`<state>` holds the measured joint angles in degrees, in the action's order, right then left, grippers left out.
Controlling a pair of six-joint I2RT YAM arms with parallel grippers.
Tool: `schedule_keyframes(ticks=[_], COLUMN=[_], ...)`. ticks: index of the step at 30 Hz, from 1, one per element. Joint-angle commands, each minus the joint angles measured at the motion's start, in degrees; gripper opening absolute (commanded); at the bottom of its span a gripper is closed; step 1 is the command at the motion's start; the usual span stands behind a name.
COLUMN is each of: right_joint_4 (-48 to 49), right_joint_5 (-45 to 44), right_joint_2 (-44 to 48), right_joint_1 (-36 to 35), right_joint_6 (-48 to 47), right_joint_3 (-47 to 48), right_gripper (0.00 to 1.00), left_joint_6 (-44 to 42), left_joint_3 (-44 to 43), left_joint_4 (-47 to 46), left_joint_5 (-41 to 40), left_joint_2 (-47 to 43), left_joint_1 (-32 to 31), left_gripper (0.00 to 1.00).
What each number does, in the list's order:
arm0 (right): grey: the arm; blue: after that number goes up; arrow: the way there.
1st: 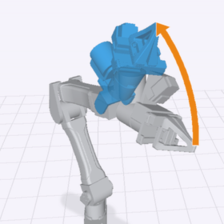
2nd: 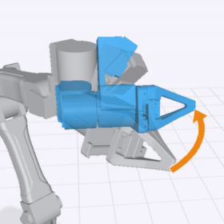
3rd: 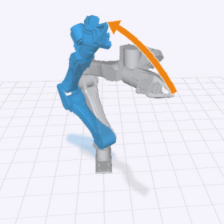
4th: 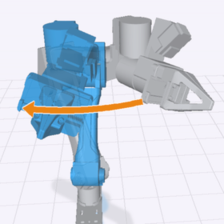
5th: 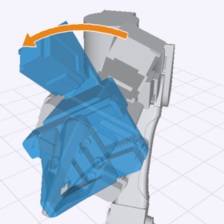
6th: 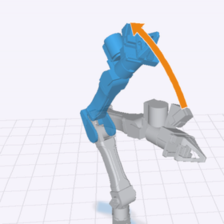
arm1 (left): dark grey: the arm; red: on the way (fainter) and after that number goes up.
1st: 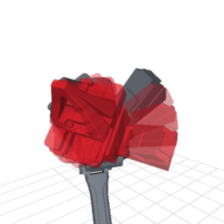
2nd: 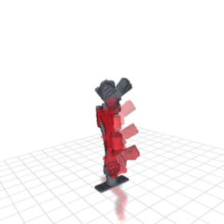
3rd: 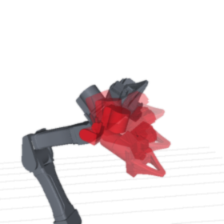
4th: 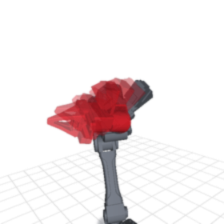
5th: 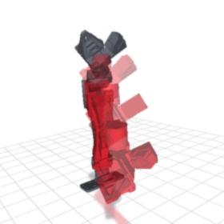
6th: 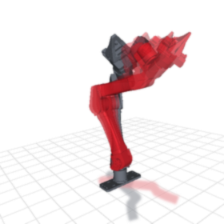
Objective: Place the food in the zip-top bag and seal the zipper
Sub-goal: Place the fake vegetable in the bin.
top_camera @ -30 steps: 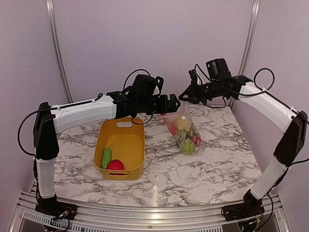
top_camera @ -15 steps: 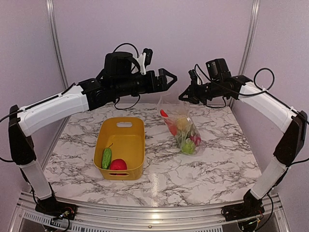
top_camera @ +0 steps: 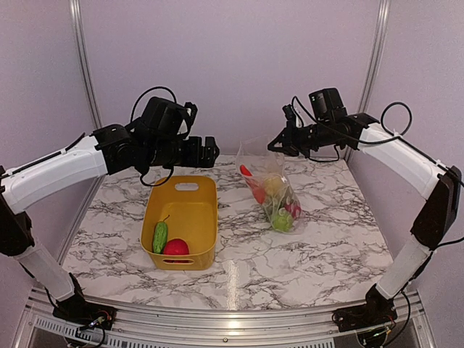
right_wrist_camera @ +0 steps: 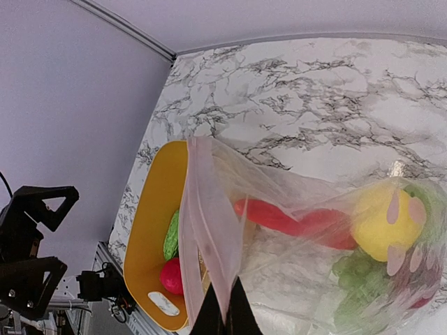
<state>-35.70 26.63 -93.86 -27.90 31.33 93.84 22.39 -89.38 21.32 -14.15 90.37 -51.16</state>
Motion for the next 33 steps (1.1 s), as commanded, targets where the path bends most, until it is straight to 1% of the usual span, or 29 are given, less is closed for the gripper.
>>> schedule_keyframes(ticks=[1,3,4,6,8,10,11,13,16,19,27,33], right_joint_4=[1.71,1.85,1.98,2.27,2.64,3.44,3.71,4.21,4.84,4.77,4.4,4.61], right_joint_5=[1.14,1.47,1.52,1.49,1.49,1.41,1.39,1.3,1.14,1.38,1.84,1.84], right_joint_2=[0.97,0.96,0.96,1.19,1.5,2.02,2.28,3.03,4.2,4.73,4.39,4.56], right_joint_1=[-0.31,-0.31,-0.31,-0.31,-0.31,-0.31,-0.31,-0.31,-0.31,-0.31,-0.3,-0.31], right_joint_6=[0.13,0.06,0.05,0.11,0.21,0.52,0.8,1.13,1.53,1.45,0.94,1.06], right_joint_3=[-0.64,-0.96,-1.16,-1.6,-2.07,-2.96,-3.53,-4.89,-6.44,-7.2,-6.57,-7.08], right_gripper=[0.0,0.0,0.0,0.0,0.0,0.0,0.0,0.0,0.0,0.0,0.0,0.0], left_joint_6=[7.67,7.5,6.25,5.75,7.24,8.6,10.42,14.56,19.74,23.87,25.61,26.33], left_joint_3=[1.14,1.89,2.69,4.75,6.38,7.68,7.99,8.08,8.46,10.0,11.52,13.42], left_joint_4=[17.6,19.92,19.89,19.43,19.5,19.68,20.74,23.41,26.32,26.75,26.66,26.42], left_joint_5=[-18.25,-11.72,-9.89,-8.86,-10.01,-10.62,-11.62,-12.68,-13.87,-15.25,-15.5,-17.43], left_joint_2=[1.84,3.73,4.3,4.72,4.33,3.93,4.12,5.42,7.54,9.09,13.72,16.16], left_joint_1=[2.21,4.8,5.35,5.52,5.63,5.63,5.63,5.65,5.31,5.19,5.19,5.19], left_gripper=[0.99,0.99,0.99,0.99,0.9,0.76,0.71,0.66,0.65,0.65,0.65,0.63])
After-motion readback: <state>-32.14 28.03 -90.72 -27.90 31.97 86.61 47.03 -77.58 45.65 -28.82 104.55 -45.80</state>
